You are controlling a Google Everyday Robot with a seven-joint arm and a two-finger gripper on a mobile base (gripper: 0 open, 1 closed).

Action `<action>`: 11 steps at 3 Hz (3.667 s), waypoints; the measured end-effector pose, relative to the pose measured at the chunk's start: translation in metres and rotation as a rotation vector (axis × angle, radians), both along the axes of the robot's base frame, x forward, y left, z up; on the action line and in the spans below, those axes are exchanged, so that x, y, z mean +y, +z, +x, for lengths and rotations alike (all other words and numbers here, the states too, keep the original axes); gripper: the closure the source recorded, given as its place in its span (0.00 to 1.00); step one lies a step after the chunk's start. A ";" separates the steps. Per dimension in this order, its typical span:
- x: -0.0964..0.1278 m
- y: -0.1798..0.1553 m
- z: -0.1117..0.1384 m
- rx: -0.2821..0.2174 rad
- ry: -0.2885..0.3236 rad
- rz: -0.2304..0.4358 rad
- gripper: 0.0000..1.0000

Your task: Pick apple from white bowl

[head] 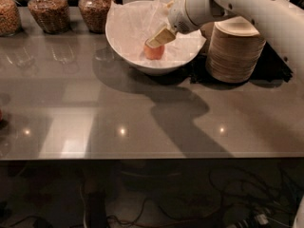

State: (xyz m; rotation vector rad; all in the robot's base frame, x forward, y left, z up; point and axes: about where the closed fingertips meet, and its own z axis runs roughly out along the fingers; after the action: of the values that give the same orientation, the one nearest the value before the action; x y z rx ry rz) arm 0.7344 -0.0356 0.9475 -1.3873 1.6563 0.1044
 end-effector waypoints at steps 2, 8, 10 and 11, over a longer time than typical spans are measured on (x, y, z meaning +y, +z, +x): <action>-0.006 -0.039 0.018 0.073 -0.051 -0.009 0.31; -0.006 -0.087 0.037 0.171 -0.091 0.002 0.94; -0.017 -0.050 0.009 0.095 -0.047 0.053 1.00; -0.031 -0.026 -0.021 0.067 -0.001 0.091 1.00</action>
Offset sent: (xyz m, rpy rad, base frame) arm 0.0272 -0.0154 -0.0590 -0.0158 0.1187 -0.0880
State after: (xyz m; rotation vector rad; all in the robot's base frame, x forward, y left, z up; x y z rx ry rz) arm 0.7137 -0.0667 0.9210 -1.3271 1.6864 0.2251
